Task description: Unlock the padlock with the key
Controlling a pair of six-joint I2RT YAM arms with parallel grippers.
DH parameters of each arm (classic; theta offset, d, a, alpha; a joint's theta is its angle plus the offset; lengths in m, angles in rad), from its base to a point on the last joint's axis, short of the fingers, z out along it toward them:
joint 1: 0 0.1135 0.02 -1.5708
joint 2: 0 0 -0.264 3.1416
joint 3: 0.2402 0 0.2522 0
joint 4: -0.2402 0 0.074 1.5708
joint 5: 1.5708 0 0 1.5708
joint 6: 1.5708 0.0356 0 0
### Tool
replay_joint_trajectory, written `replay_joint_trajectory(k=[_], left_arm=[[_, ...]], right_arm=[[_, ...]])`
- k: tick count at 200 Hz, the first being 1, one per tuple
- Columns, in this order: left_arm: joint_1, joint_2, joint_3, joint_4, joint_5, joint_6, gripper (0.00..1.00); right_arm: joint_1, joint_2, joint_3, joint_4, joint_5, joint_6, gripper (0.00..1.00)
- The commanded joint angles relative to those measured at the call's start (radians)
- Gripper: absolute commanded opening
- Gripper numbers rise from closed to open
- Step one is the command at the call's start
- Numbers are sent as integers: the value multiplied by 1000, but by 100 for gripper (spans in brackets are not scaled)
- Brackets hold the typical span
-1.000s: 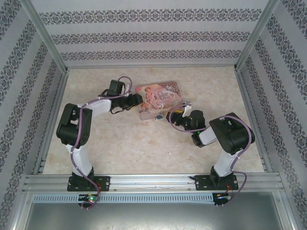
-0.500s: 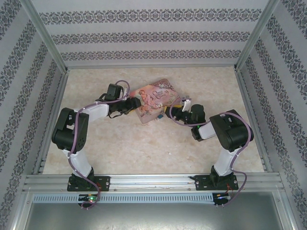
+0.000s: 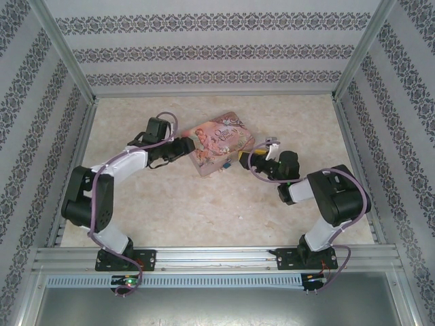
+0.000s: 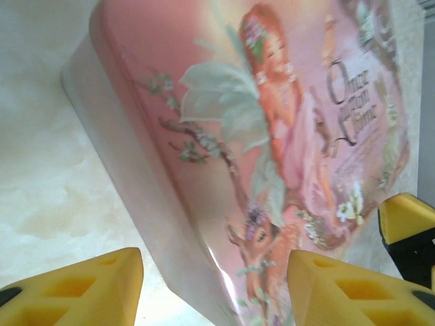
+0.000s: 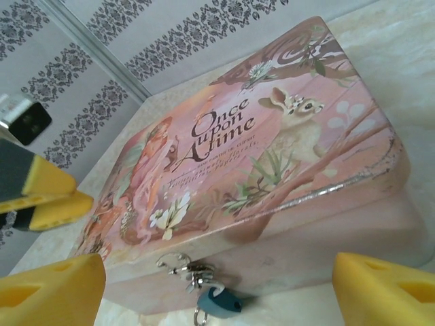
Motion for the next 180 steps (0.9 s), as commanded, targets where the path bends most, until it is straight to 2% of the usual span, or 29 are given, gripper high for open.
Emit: replay_joint_trajectory(k=[1,31,61,135,180], left_arm=[[-1,-81,10,-58,-50,60,57],[-11,-122,33,-55,10,91,54],[-33,-92,78,-64,82,85,51],[-123,108,241,-74,182,69,46],[-140,220,320,-121,201,78,43]], right_arm=[[-16,-33,-28,7,-63,6,86],[-15,-40,-38,31,-131,40,85],[-12,-23,-35,42,-179,68,84],[45,141,23,146,-183,117,79],[80,235,79,173,-171,109,79]])
